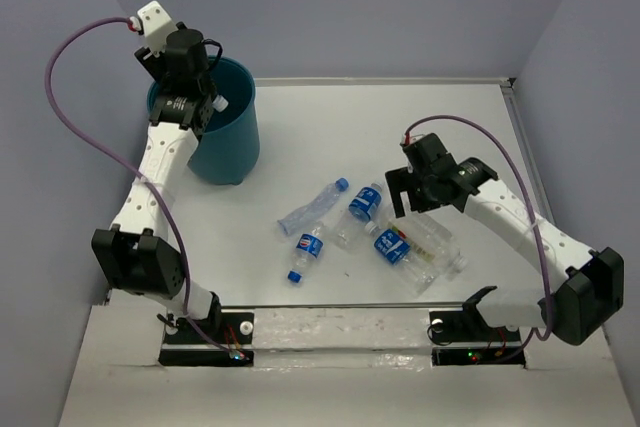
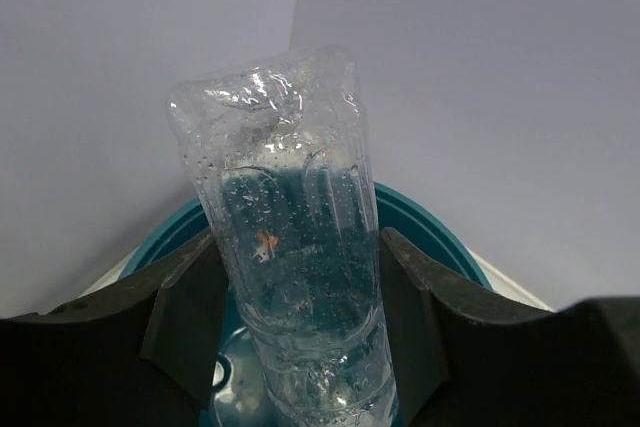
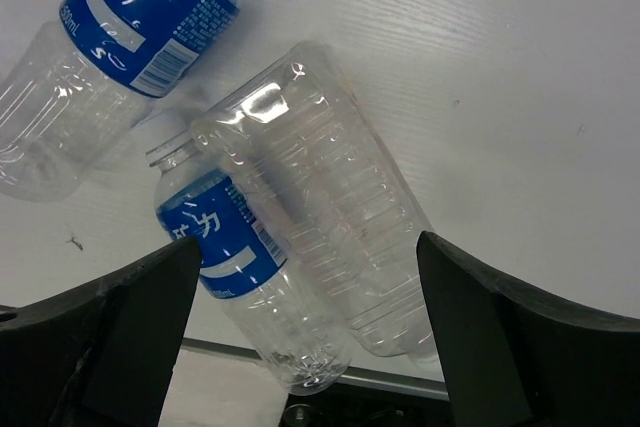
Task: Put the plastic bottles in the bin
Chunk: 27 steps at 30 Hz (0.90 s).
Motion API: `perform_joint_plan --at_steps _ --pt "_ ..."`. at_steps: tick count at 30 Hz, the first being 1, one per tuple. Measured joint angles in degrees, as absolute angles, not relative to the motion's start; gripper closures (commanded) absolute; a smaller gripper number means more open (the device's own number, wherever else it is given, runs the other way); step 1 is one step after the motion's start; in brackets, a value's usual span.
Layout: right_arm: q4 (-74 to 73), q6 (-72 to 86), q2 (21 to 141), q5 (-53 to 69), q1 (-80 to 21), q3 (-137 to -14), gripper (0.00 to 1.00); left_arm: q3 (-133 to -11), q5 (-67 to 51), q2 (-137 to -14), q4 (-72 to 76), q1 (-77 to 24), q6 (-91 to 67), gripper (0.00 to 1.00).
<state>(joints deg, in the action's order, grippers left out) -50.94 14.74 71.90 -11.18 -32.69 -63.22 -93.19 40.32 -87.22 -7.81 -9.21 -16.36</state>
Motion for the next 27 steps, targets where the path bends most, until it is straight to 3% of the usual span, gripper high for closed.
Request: perform_joint_plan --at_steps 6,13,21,27 --pt "-53.1 11.4 77.3 -10.5 -32.7 -65.8 0.04 -90.6 41.6 -86.6 -2.0 -9.4 -15.4 0.24" --pt "-52.8 8.7 84.4 -10.6 -32.7 -65.8 0.01 -88.5 40.3 -86.6 -0.8 -9.4 -15.4 0.07" --pt "-49.6 4.8 92.5 -12.7 -32.7 -66.0 0.00 -88.4 36.1 -85.9 0.2 -9.8 -16.1 0.04" --pt "-47.7 0.8 94.2 -13.2 -32.5 -67.8 0.00 -85.2 32.4 -78.0 0.4 -14.9 -17.7 0.04"
